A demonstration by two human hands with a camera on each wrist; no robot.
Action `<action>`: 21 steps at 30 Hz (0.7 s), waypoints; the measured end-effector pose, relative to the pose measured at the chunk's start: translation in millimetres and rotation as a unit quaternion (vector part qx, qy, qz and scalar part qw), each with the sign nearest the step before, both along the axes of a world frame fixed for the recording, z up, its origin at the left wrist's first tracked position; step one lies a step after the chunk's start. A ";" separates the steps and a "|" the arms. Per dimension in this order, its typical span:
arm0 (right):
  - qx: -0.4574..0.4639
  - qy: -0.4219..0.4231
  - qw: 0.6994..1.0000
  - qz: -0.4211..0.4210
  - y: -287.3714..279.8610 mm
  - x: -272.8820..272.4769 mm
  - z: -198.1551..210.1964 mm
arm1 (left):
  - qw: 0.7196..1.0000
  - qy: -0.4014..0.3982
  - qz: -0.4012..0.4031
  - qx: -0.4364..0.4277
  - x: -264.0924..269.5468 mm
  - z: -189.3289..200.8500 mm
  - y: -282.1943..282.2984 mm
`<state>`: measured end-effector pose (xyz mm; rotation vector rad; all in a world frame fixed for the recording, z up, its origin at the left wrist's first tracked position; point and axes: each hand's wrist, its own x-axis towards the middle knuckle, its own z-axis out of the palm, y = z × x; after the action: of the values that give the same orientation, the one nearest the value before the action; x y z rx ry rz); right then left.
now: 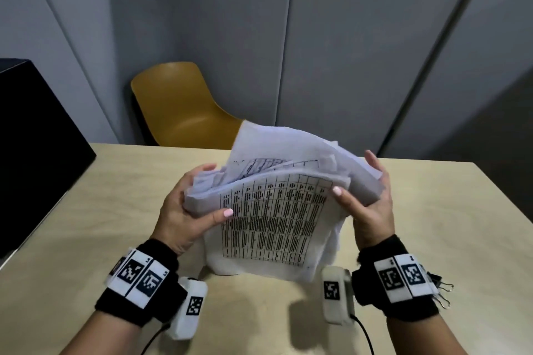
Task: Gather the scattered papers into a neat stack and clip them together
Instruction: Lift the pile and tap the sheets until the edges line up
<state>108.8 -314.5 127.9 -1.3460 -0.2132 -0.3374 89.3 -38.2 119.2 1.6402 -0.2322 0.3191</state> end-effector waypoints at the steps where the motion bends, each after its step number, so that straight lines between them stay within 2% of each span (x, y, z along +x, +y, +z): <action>1: 0.006 0.004 1.000 -0.001 -0.1 -0.4 -0.4 | 1.000 -0.002 -0.001 0.007 0.4 -1.3 0.3; 5: -0.095 -0.004 0.993 0.064 8.9 -3.6 0.5 | 1.000 -0.006 0.001 0.001 3.4 -8.3 -3.0; 9: -0.030 -0.001 0.998 0.063 0.6 -0.5 -2.6 | 1.000 -0.009 0.017 -0.024 4.2 -6.9 3.9; 13: -0.081 -0.026 0.992 0.096 13.2 -4.1 -0.9 | 1.000 -0.008 -0.014 -0.014 -0.1 -3.9 -4.9; 15: -0.042 -0.021 0.996 0.076 10.8 -2.6 -4.9 | 1.000 -0.019 -0.016 -0.008 1.5 -4.7 -4.7; 17: -0.012 0.014 0.999 0.051 2.0 1.1 -15.6 | 1.000 -0.011 -0.007 -0.017 2.5 -9.0 0.4; 21: -0.083 0.147 0.985 0.030 1.7 -1.1 -37.9 | 0.997 0.054 -0.006 -0.050 2.6 -27.8 -1.5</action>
<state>107.7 -312.8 90.0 -1.5328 -0.0351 -0.0676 91.9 -39.7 91.4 1.5510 -0.1419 0.2299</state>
